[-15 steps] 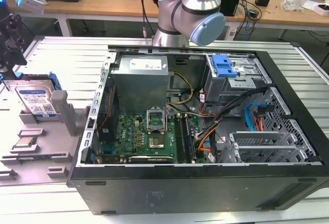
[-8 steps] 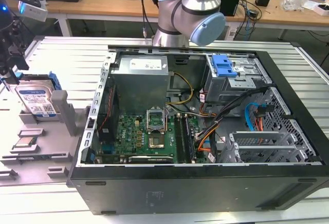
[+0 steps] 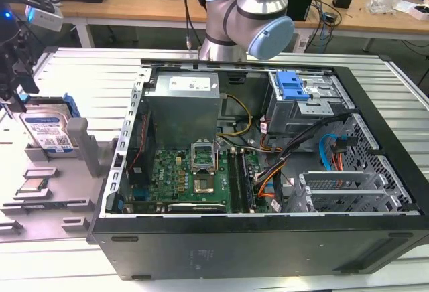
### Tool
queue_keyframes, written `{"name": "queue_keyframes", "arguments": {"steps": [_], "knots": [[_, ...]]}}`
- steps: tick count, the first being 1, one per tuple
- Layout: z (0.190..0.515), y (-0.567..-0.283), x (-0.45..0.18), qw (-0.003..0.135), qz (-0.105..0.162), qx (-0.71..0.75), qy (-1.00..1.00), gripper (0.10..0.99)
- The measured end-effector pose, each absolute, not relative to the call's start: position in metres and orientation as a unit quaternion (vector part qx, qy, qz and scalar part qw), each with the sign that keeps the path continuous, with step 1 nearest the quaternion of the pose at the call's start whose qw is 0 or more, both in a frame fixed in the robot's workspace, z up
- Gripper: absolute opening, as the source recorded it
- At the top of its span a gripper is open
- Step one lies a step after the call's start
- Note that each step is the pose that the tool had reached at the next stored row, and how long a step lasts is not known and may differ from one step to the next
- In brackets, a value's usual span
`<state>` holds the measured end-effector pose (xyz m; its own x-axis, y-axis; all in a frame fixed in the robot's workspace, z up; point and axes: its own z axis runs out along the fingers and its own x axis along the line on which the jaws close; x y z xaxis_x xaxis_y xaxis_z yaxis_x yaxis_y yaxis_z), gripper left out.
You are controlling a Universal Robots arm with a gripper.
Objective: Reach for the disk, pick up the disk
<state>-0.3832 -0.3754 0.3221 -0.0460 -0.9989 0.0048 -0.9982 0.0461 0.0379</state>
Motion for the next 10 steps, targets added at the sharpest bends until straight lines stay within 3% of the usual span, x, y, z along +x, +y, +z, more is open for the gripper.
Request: {"name": "queue_keyframes", "arguments": {"steps": [10], "knots": [[0.3148,-0.3754,-0.3832,0.015,-0.012,0.691,-0.723,0.545]]}}
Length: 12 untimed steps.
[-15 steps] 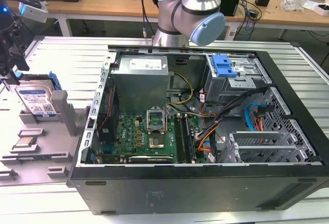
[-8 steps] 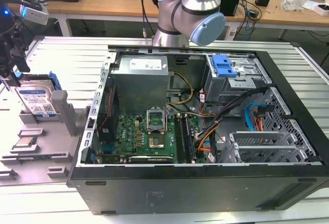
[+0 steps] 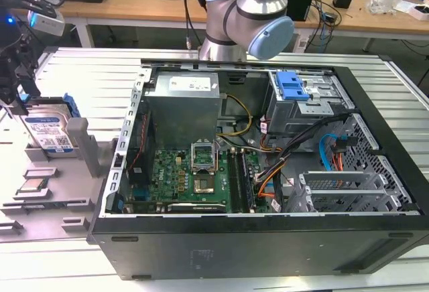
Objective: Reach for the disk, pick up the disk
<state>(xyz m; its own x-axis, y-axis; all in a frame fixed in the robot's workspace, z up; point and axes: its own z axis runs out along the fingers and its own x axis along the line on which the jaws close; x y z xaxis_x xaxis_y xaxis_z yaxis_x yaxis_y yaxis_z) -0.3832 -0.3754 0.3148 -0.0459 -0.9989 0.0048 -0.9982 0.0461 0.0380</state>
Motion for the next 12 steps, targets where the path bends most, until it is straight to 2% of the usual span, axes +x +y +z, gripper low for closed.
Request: {"name": "queue_keyframes", "arguments": {"steps": [12], "knots": [[0.3072,-0.3774,-0.3832,0.015,-0.012,0.691,-0.723,0.545]]}}
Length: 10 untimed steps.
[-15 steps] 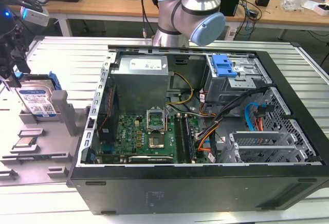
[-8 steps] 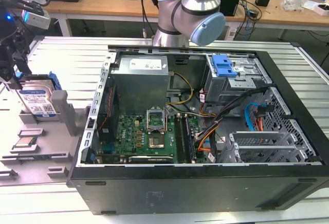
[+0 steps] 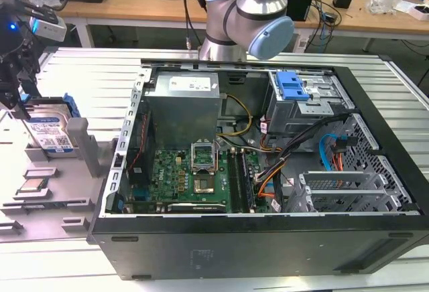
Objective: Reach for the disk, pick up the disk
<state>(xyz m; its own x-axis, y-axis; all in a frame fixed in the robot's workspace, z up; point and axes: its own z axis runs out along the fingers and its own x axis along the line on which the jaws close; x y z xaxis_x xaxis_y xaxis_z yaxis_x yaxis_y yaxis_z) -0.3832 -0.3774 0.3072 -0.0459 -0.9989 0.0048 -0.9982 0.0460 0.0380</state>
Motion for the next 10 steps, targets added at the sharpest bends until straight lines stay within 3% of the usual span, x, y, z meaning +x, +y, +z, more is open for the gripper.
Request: {"name": "queue_keyframes", "arguments": {"steps": [10], "knots": [[0.296,-0.377,-0.383,0.015,-0.012,0.704,-0.71,0.545]]}}
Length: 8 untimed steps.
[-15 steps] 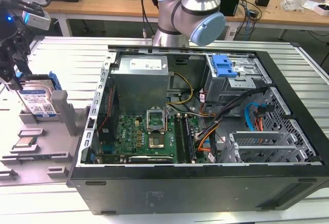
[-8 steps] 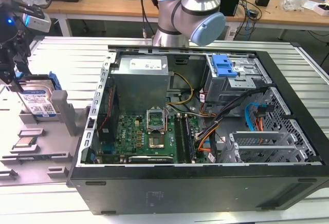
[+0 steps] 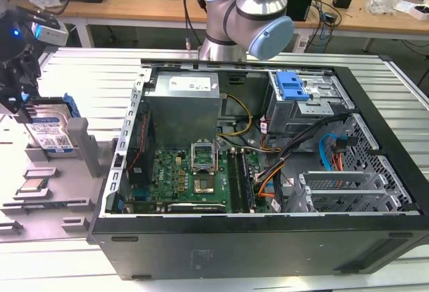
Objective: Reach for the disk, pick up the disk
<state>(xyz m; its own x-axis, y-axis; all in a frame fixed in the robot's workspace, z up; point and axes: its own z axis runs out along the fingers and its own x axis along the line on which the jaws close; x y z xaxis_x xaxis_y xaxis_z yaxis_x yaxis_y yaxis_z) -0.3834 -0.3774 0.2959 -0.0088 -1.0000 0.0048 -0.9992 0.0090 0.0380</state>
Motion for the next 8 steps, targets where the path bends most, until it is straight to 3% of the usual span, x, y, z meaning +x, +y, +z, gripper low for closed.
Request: {"name": "queue_keyframes", "arguments": {"steps": [8], "knots": [[0.2881,-0.3773,-0.3837,0.015,-0.012,0.704,-0.71,0.525]]}}
